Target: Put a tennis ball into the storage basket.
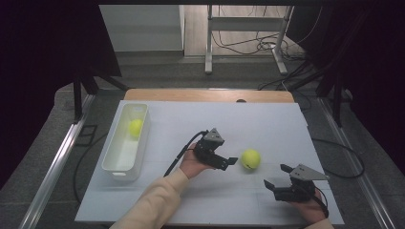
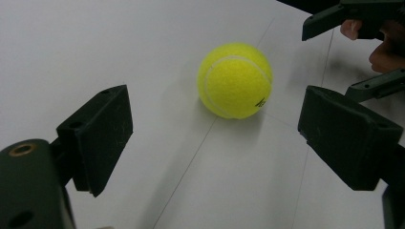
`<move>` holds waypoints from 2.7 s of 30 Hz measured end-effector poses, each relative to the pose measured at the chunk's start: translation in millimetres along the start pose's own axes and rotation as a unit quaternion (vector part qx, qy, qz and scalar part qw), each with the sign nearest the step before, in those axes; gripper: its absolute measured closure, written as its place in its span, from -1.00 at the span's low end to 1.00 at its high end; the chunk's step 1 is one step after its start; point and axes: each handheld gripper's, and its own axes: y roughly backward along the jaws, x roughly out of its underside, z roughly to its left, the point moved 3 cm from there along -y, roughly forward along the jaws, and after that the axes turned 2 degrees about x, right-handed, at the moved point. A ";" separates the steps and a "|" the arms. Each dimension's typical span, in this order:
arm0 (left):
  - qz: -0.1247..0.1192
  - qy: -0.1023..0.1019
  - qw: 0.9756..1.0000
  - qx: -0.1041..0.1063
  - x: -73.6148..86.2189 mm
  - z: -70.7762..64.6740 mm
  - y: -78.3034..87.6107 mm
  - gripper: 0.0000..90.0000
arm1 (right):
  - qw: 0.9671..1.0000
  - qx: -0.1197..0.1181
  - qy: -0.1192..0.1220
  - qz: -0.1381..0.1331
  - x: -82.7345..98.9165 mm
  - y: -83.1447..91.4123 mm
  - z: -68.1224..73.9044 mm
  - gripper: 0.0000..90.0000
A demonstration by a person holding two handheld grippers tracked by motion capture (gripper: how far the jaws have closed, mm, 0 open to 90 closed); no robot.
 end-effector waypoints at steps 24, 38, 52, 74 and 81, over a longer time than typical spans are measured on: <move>0.032 -0.007 0.999 0.022 -13.0 -5.6 -37.5 -0.73 | 1.000 0.000 0.001 0.001 0.1 -0.1 0.0 -0.74; 0.042 -0.006 0.999 0.027 -19.4 -8.2 -55.9 -0.73 | 1.000 -0.001 0.002 0.001 0.2 -0.2 0.2 -0.74; 0.053 -0.003 0.998 0.028 -18.8 -8.7 -67.9 -0.73 | 1.000 -0.002 0.001 0.001 0.3 -0.4 0.4 -0.74; 0.084 -0.022 0.996 0.014 -18.9 -15.0 -96.4 -0.67 | 1.000 -0.002 0.002 0.001 0.3 -0.2 0.2 -0.74; 0.094 -0.038 0.995 0.011 -18.1 -15.0 -96.2 -0.43 | 1.000 -0.001 0.001 0.001 0.3 -0.2 -0.1 -0.74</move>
